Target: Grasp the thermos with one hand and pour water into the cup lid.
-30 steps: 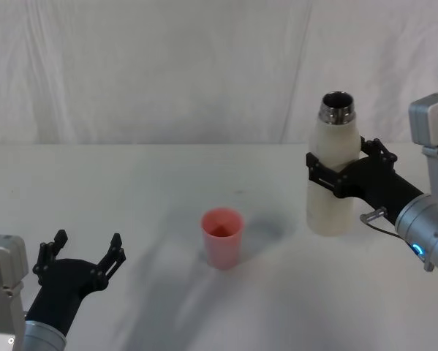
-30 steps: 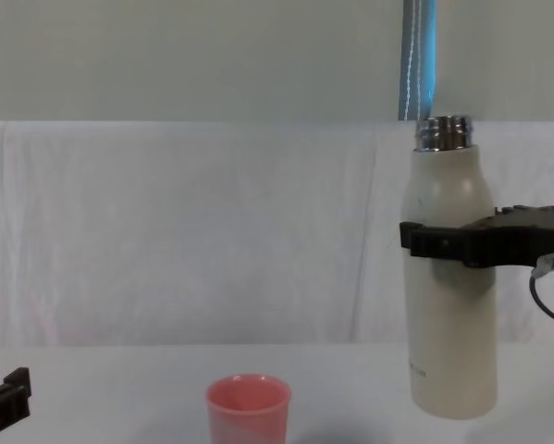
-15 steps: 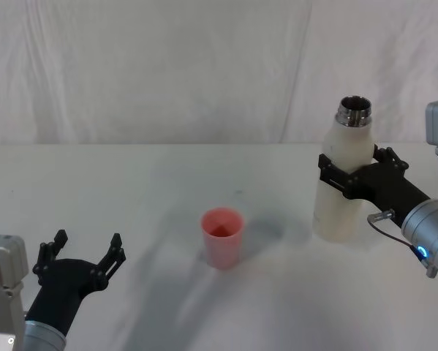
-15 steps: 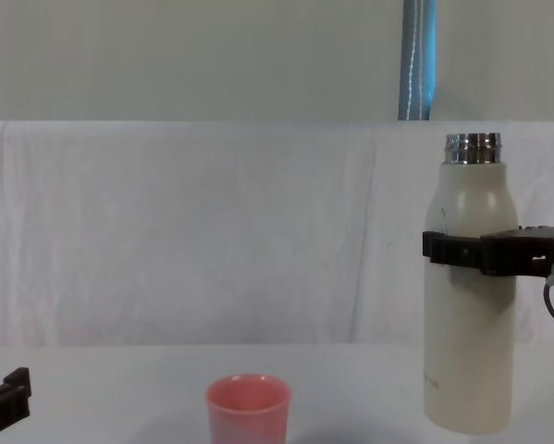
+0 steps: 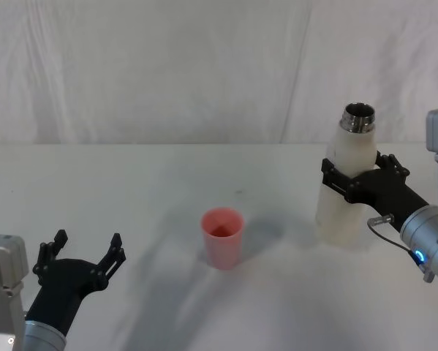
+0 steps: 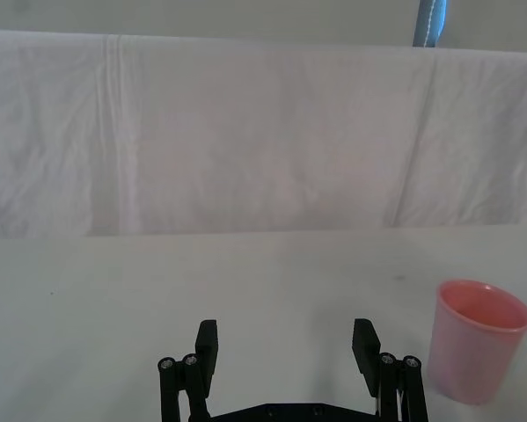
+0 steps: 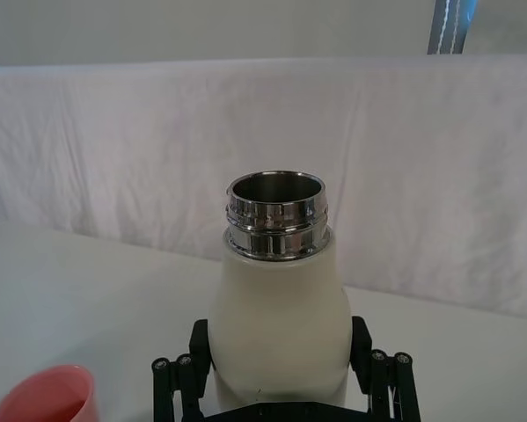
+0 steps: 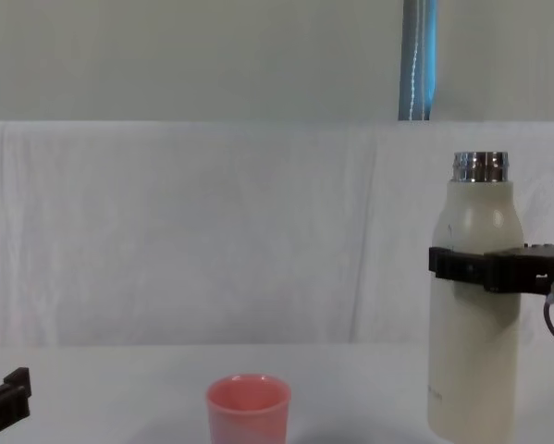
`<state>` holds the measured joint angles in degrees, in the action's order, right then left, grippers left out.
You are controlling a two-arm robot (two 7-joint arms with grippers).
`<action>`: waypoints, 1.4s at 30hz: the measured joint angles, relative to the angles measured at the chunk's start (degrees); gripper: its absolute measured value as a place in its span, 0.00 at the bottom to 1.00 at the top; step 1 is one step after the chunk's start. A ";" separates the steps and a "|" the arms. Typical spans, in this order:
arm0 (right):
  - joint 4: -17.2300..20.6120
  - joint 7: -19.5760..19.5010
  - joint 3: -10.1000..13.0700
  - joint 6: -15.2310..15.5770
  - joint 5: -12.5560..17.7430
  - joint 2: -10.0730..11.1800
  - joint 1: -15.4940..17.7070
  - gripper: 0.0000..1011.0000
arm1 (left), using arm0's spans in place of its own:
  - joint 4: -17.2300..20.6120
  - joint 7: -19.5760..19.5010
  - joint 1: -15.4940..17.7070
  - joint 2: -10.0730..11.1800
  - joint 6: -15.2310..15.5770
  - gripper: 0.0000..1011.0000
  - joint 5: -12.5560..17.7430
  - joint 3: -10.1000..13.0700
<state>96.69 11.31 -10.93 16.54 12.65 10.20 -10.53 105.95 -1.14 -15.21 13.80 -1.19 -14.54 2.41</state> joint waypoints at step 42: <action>-10.74 -1.40 -2.33 -8.62 -3.17 -1.43 -3.47 0.95 | 0.00 0.00 0.00 0.00 0.00 0.99 0.00 0.00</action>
<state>85.94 9.91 -13.26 7.91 9.47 8.77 -14.00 105.95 -1.14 -15.21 13.81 -1.19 -14.54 2.41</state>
